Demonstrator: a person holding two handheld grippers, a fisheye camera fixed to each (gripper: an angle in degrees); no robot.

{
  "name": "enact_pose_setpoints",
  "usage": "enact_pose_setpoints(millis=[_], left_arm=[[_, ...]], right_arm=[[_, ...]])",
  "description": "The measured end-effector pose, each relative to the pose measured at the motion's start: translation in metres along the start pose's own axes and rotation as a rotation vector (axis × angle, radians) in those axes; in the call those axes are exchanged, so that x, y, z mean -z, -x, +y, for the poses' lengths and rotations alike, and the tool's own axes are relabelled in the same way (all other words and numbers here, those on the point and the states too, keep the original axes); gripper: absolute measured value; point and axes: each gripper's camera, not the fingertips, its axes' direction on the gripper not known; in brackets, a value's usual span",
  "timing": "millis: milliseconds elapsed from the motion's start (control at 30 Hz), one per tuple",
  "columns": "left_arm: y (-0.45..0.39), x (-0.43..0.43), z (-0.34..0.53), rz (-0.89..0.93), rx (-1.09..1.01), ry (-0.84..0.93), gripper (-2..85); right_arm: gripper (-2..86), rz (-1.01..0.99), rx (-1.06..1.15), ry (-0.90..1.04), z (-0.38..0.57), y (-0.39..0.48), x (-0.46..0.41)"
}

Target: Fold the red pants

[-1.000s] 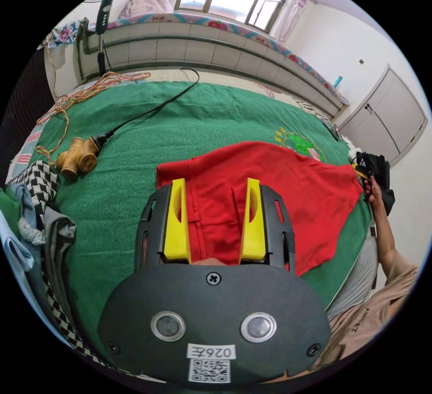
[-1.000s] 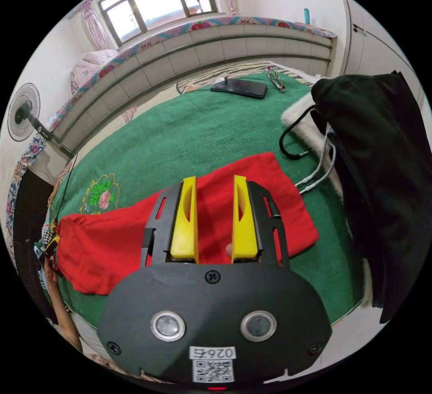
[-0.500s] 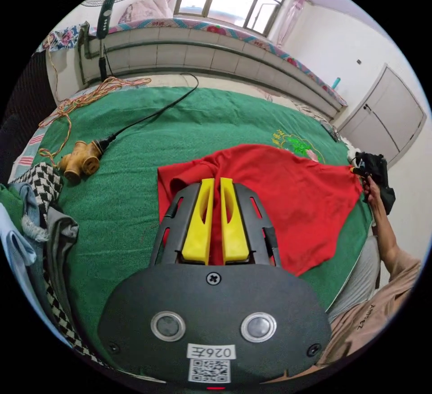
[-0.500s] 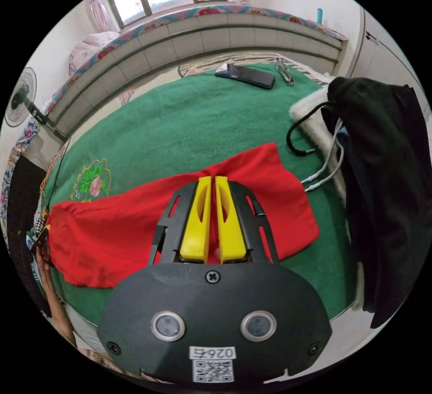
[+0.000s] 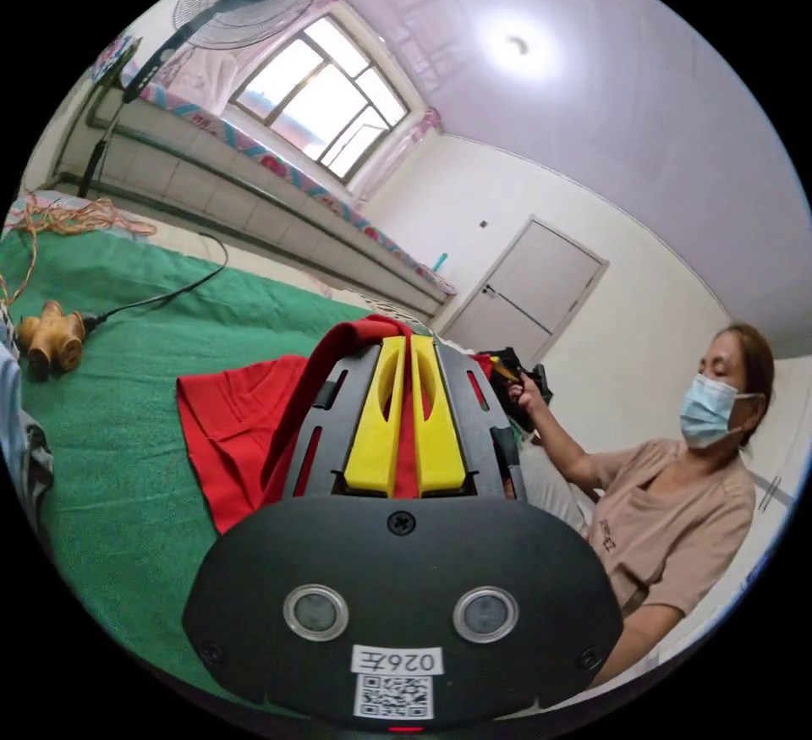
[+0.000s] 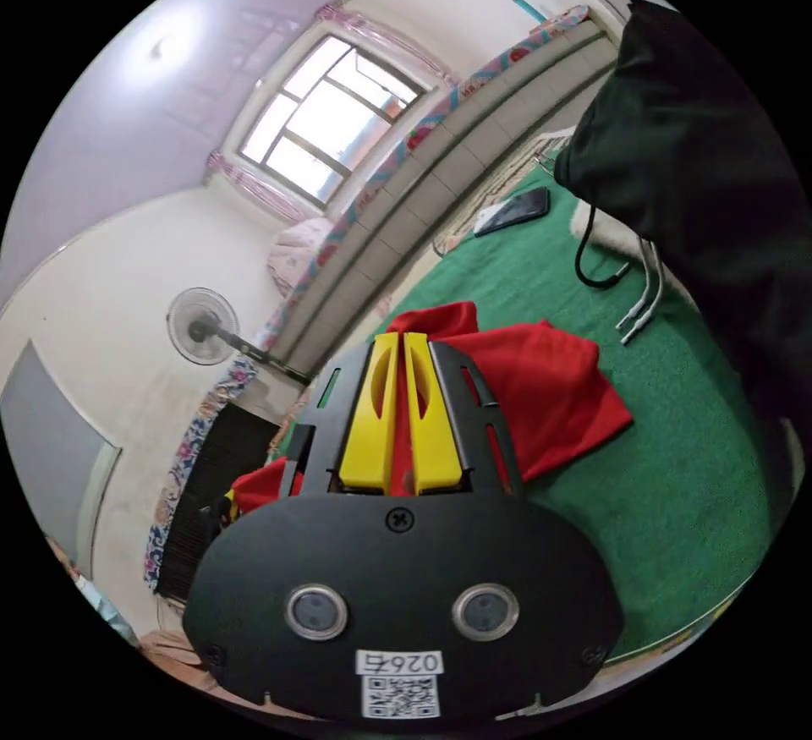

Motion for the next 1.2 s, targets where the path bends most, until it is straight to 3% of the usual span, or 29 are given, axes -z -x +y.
enact_pose_setpoints(millis=[233, 400, 533, 733, 867, 1000, 1133, 1200], left_arm=[[-0.052, 0.063, 0.048, -0.049, -0.178, 0.158, -0.6], [-0.047, 0.083, 0.099, -0.112, -0.065, 0.26, -0.5], [-0.018, 0.084, 0.125, -0.115, 0.191, 0.318, -0.7], [-0.032, 0.127, 0.14, -0.07, 0.252, 0.103, -0.9], [-0.059, 0.118, 0.123, -0.247, 0.186, 0.22, -0.8], [-0.078, 0.098, 0.083, -0.339, 0.046, 0.147, 0.4], [-0.061, 0.056, 0.024, -0.41, -0.036, 0.073, 14.9], [-0.034, 0.034, 0.001, -0.374, 0.001, 0.097, 17.7]], right_arm=[[-1.6, -0.144, 0.105, -0.07, 0.054, -0.009, 0.098], [-1.6, -0.003, 0.093, 0.039, 0.102, -0.034, 0.13], [-1.4, 0.067, 0.063, 0.129, 0.115, -0.045, 0.121], [-0.5, 0.2, 0.112, 0.211, 0.113, -0.031, 0.109], [1.6, 0.396, 0.157, 0.084, 0.11, -0.009, 0.121], [2.6, 0.389, 0.222, 0.051, 0.087, 0.011, 0.1], [4.0, 0.39, 0.287, 0.126, 0.049, 0.024, 0.042], [4.7, 0.401, 0.308, 0.189, 0.019, 0.028, -0.005]])
